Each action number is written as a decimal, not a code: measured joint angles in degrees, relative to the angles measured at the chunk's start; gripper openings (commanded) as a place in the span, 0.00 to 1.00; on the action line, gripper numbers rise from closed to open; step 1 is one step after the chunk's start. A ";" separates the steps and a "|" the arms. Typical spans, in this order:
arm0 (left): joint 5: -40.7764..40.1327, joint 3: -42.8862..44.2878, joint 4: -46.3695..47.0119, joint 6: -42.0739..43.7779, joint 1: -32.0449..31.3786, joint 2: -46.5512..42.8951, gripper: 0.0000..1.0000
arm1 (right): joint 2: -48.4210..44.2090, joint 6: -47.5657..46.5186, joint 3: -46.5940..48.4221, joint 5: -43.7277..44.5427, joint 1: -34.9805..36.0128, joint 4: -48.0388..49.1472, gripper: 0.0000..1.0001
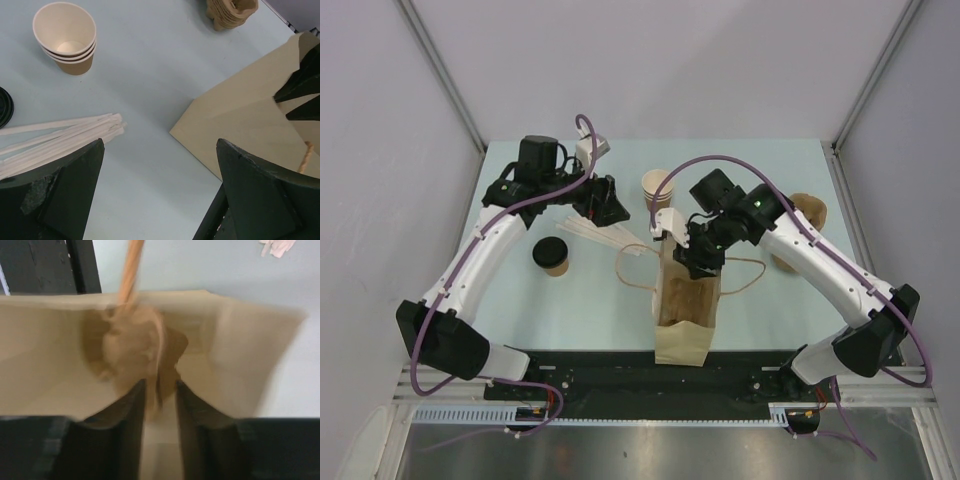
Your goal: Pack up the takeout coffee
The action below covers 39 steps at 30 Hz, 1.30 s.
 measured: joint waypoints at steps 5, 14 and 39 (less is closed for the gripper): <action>-0.20 0.00 0.02 0.02 0.00 -0.07 0.99 | -0.02 0.39 -0.04 1.07 0.15 0.74 0.51; -0.55 0.00 0.07 -0.26 0.00 -0.07 1.00 | -0.28 -0.04 3.28 2.51 0.26 0.96 0.54; -1.40 -0.63 -0.39 2.10 5.79 -2.36 0.99 | 3.96 -5.40 10.51 10.73 -0.72 7.19 0.29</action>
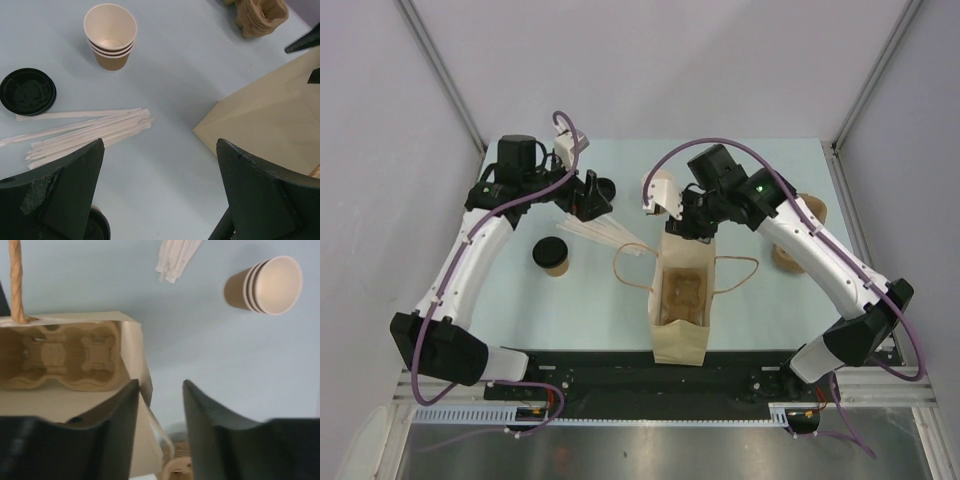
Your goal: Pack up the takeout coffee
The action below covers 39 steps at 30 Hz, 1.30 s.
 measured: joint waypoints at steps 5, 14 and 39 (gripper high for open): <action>2.27 -2.93 0.46 2.25 2.54 -1.51 0.99 | -0.02 -1.09 -0.96 0.02 1.14 -0.61 0.00; 6.08 -11.93 3.21 4.92 8.15 -9.57 1.00 | -7.08 1.84 -2.95 9.03 14.12 2.51 0.00; -23.21 -12.59 -13.73 12.55 11.02 -2.21 1.00 | -3.41 12.68 -5.09 15.37 3.45 7.85 0.00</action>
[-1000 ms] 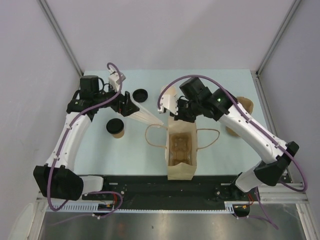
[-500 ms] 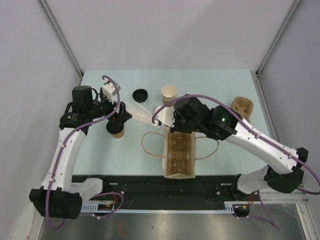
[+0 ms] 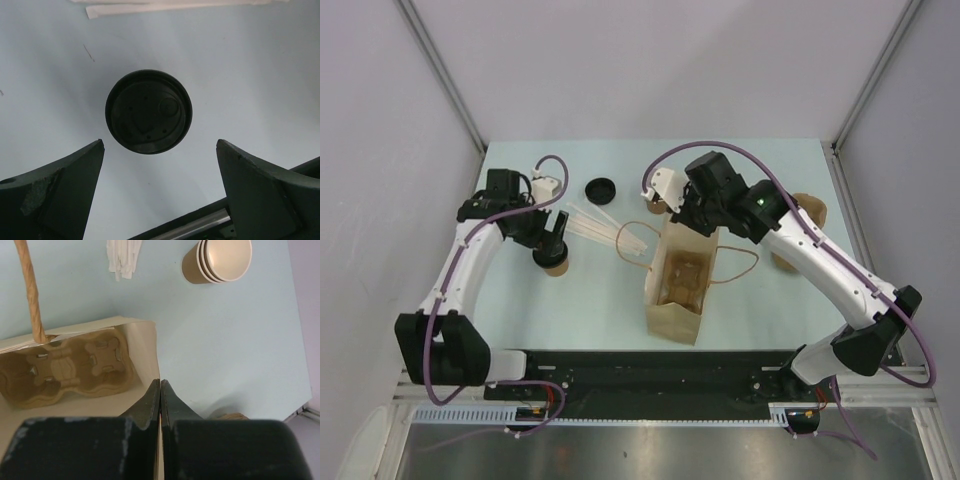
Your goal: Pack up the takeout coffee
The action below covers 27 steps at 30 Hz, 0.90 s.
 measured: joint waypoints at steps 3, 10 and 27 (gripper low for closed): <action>-1.36 0.00 -0.31 -0.48 0.00 2.58 1.00 | 0.00 0.11 0.09 -1.29 -0.68 0.04 0.00; -4.24 0.04 0.13 -2.32 0.00 5.81 0.99 | 0.02 0.72 0.13 -3.56 -2.12 0.02 0.00; -4.17 0.85 0.81 -5.49 -0.02 9.88 0.99 | 1.05 1.36 0.87 -6.58 -4.28 -0.22 0.00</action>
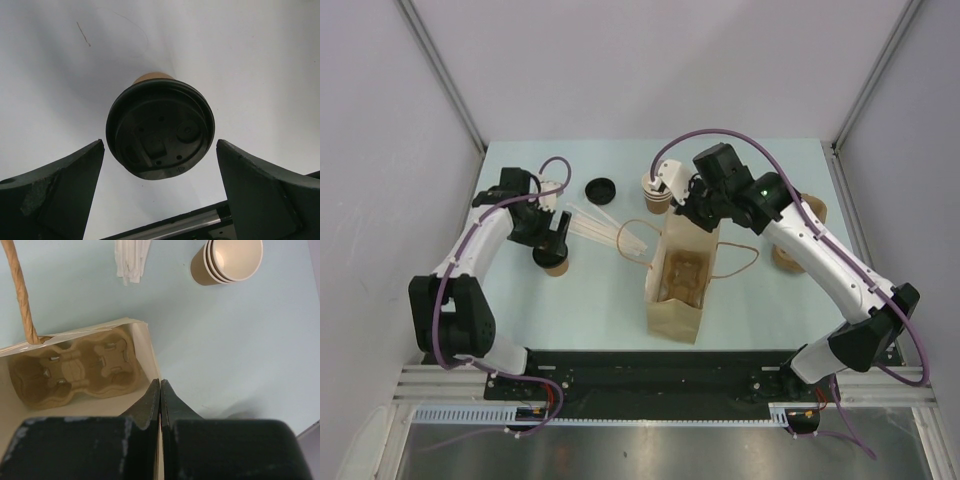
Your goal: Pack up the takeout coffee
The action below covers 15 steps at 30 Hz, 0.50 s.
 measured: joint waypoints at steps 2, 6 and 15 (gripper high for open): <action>-0.07 0.00 0.26 -0.13 0.00 0.85 0.99 | 0.24 0.02 0.09 -0.26 0.00 -0.02 0.00; -0.59 0.00 0.48 -0.79 0.00 2.05 0.99 | 0.33 0.35 0.11 -0.46 -0.07 -0.02 0.00; -1.44 0.00 0.72 -1.42 0.00 2.67 0.94 | 1.03 1.22 0.72 -0.94 -0.26 -0.02 0.00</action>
